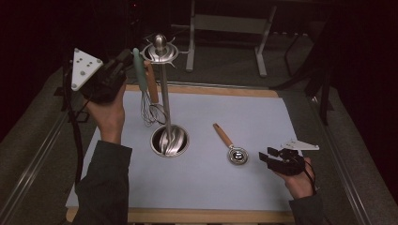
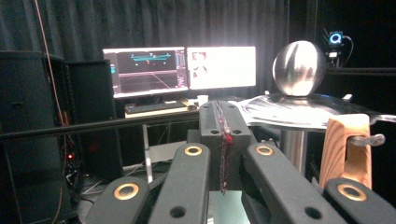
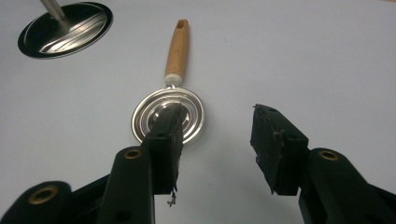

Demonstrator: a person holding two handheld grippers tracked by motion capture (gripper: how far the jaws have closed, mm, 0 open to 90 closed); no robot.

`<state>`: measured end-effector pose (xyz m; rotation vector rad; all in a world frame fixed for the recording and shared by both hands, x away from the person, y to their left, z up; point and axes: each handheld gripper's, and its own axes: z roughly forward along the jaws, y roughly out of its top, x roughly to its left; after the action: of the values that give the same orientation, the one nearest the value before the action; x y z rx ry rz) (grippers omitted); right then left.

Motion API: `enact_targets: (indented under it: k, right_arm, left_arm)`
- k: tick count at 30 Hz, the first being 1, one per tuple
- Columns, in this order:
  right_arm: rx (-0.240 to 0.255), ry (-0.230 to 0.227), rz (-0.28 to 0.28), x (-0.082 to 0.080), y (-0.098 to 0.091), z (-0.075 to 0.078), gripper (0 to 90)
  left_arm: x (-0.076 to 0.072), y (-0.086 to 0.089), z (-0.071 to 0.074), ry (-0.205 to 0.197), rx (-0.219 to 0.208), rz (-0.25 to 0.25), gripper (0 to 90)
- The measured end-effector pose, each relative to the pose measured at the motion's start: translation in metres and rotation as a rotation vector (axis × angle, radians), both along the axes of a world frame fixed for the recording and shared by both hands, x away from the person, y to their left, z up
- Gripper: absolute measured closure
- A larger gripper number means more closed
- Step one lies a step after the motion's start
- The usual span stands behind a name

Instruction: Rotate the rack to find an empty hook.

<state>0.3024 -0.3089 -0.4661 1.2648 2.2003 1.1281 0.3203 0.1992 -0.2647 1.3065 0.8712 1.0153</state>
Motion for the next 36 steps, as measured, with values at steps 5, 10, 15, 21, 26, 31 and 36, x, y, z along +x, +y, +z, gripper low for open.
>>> enact_targets:
  k: [5,10,15,21,26,31,36]
  right_arm:
    - [0.000,0.005,-0.004,0.000,-0.001,-0.001,53.6]
    - [0.001,0.004,-0.004,0.000,-0.001,-0.001,53.6]
    - [0.000,0.004,-0.006,0.000,-0.003,0.000,53.6]
    - [0.002,0.005,-0.009,0.000,-0.004,-0.001,53.6]
    - [0.001,0.004,-0.008,0.000,-0.003,0.000,53.5]
    - [-0.013,0.007,-0.014,0.001,-0.003,-0.002,53.5]
    - [-0.013,0.005,-0.012,0.001,-0.003,-0.001,53.5]
  left_arm:
    - [0.003,0.000,0.001,0.011,0.006,0.001,90.0]
    - [0.005,0.000,0.003,0.018,0.016,0.003,90.0]
    - [0.004,0.002,0.000,0.026,0.014,0.001,90.0]
    - [-0.001,0.005,-0.013,0.053,0.010,-0.017,89.9]
    - [-0.005,0.007,-0.029,0.086,0.046,-0.026,89.8]
    - [-0.009,0.013,-0.047,0.136,0.069,-0.039,89.3]
    - [-0.015,0.016,-0.067,0.180,0.093,-0.046,88.7]
